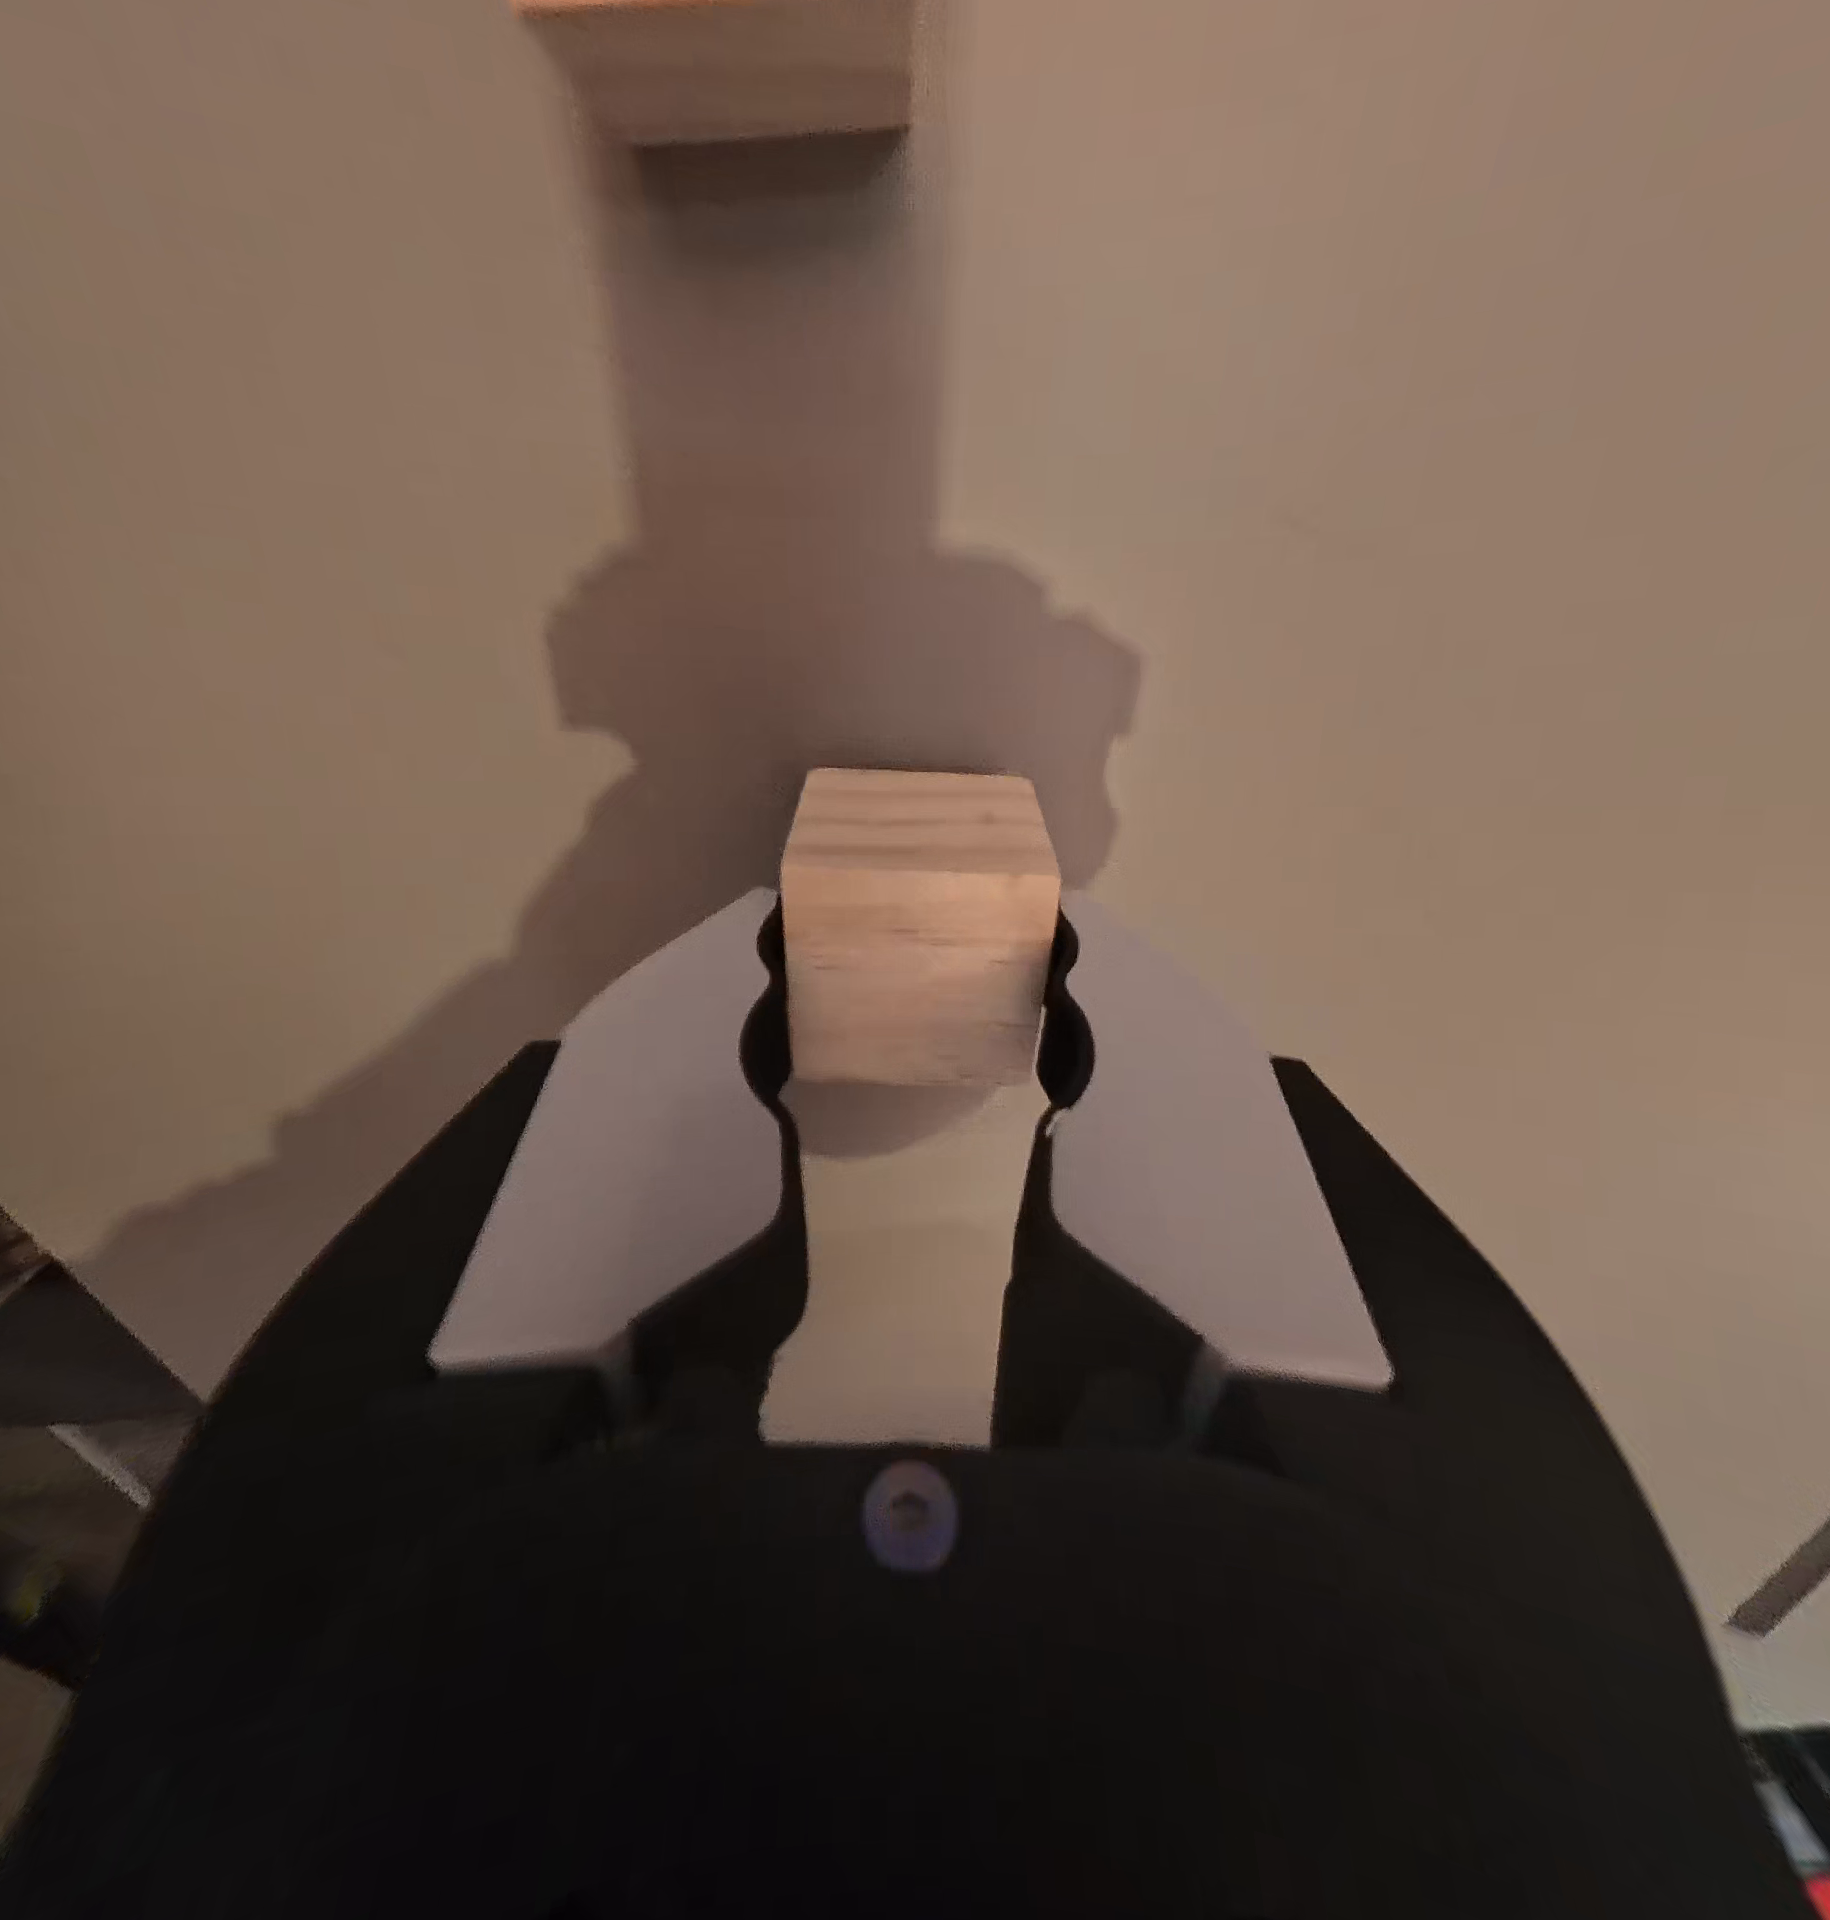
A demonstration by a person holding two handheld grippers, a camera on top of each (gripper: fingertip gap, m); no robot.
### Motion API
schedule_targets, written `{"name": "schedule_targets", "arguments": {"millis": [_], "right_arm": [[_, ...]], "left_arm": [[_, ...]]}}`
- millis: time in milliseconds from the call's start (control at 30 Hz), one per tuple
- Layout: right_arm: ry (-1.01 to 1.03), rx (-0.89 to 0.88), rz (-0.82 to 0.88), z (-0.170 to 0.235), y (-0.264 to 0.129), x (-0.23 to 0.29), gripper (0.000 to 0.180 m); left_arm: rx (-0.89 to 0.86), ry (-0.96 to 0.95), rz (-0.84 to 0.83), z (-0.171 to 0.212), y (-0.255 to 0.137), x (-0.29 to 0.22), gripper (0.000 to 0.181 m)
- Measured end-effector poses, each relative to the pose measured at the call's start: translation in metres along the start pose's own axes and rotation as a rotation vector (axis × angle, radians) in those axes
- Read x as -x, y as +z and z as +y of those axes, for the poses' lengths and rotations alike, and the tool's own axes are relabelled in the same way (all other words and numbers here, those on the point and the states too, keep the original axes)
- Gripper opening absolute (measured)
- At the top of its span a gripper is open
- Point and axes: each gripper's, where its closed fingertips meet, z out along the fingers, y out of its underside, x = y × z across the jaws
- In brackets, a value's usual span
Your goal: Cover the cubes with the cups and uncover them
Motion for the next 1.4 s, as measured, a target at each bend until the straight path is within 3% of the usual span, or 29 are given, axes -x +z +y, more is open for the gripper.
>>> {"name": "schedule_targets", "arguments": {"millis": [167, 267, 367, 500, 667, 967, 1400], "right_arm": [[0.241, -0.019, 0.15, 0.049, -0.083, -0.029, 0.045], [0.498, -0.012, 0.214, 0.116, -0.136, -0.042, 0.045], [0.776, -0.006, 0.232, 0.196, -0.164, -0.04, 0.045], [1.027, 0.013, 0.23, 0.29, -0.161, -0.023, 0.045], [1.231, 0.021, 0.156, 0.362, -0.112, -0.007, 0.045], [1.326, -0.067, 0.074, 0.384, -0.042, -0.016, 0.045], [1.339, -0.002, 0.09, 0.389, -0.002, -0.024, 0.045]], "left_arm": [[-0.002, -0.013, 0.014, 0.002, 0.003, 0.0, 0.065], [0.013, -0.016, 0.028, 0.006, 0.008, -0.002, 0.065], [0.029, -0.024, 0.051, 0.01, 0.016, -0.006, 0.065], [0.057, -0.022, 0.068, 0.015, 0.024, -0.01, 0.064], [0.07, -0.019, 0.081, 0.017, 0.033, -0.016, 0.064], [0.088, -0.011, 0.087, 0.02, 0.039, -0.021, 0.063], [0.097, -0.02, 0.098, 0.024, 0.041, -0.02, 0.063]]}}
